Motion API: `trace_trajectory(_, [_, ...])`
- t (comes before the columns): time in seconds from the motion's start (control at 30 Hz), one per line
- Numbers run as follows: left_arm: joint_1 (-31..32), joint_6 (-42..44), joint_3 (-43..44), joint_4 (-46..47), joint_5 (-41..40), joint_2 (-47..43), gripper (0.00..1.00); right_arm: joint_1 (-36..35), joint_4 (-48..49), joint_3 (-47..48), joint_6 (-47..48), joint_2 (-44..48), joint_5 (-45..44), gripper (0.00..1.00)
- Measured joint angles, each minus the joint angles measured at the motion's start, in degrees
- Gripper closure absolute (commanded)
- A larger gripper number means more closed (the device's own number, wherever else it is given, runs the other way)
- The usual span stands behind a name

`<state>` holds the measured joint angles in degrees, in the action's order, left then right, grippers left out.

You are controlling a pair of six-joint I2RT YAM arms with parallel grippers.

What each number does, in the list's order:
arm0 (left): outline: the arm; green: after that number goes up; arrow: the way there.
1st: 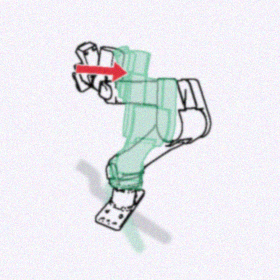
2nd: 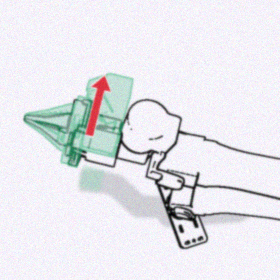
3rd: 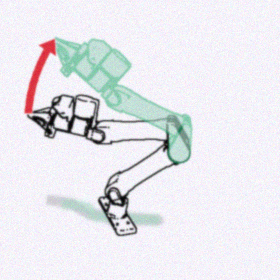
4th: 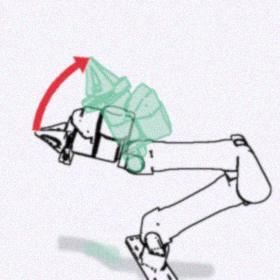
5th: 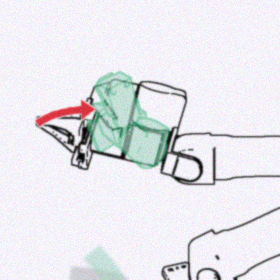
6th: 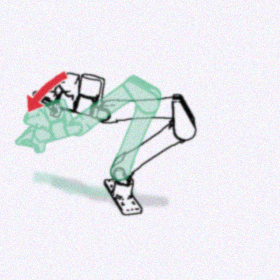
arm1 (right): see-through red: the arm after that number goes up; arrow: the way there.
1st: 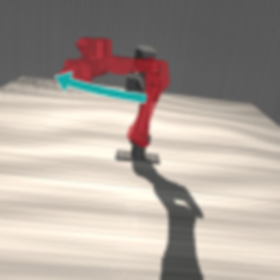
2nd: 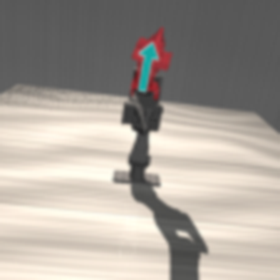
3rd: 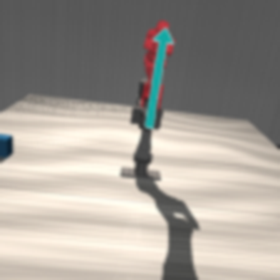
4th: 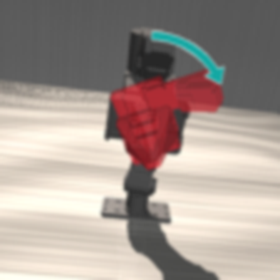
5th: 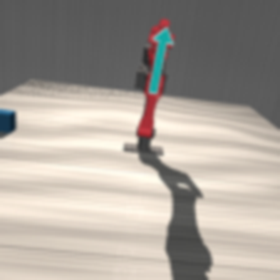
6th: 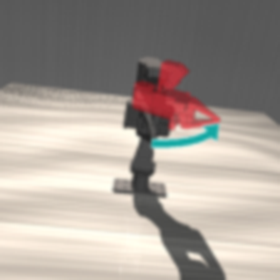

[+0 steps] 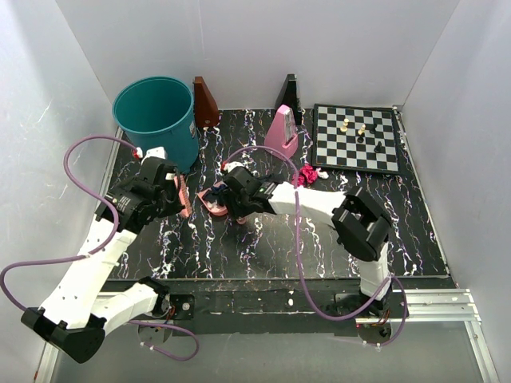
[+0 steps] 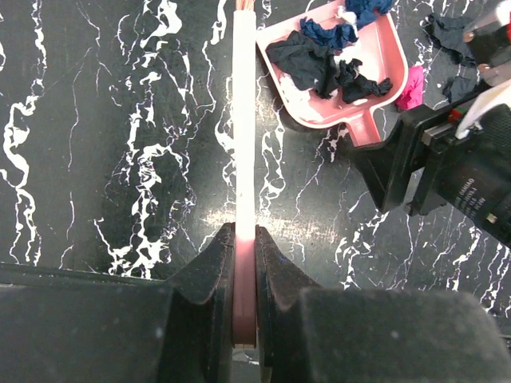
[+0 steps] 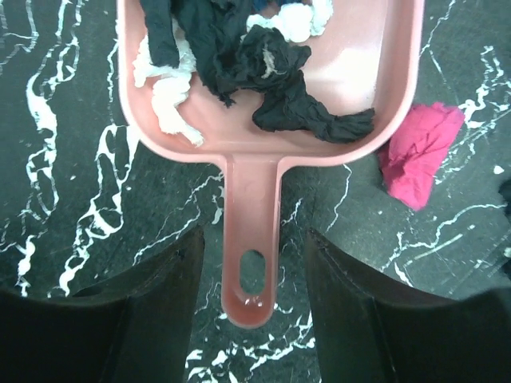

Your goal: Sweep away the paper scraps from the table

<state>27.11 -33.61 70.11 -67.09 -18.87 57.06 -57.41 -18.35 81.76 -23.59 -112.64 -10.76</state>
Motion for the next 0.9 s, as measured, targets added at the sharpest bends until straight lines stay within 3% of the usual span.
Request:
trace_trajectory(0.23, [0.0, 1.6, 0.0, 2.6, 5.0, -0.1, 1.0, 0.0, -0.9, -3.2, 1.6, 9.9, 0.1, 0.38])
trace_trajectory(0.57, [0.0, 2.8, -2.6, 11.3, 18.9, -1.7, 1.0, 3.9, -4.3, -13.9, 7.1, 34.3, 2.9, 0.33])
trace_trajectory(0.73, [0.0, -3.8, -1.5, 14.7, 21.8, 4.0, 1.0, 4.1, -4.5, -21.0, 11.9, 46.1, 6.1, 0.29])
trace_trajectory(0.9, [0.0, -18.3, -1.2, 18.7, 23.9, 11.6, 1.0, 2.2, -0.2, -28.8, 16.9, 53.7, 6.1, 0.29])
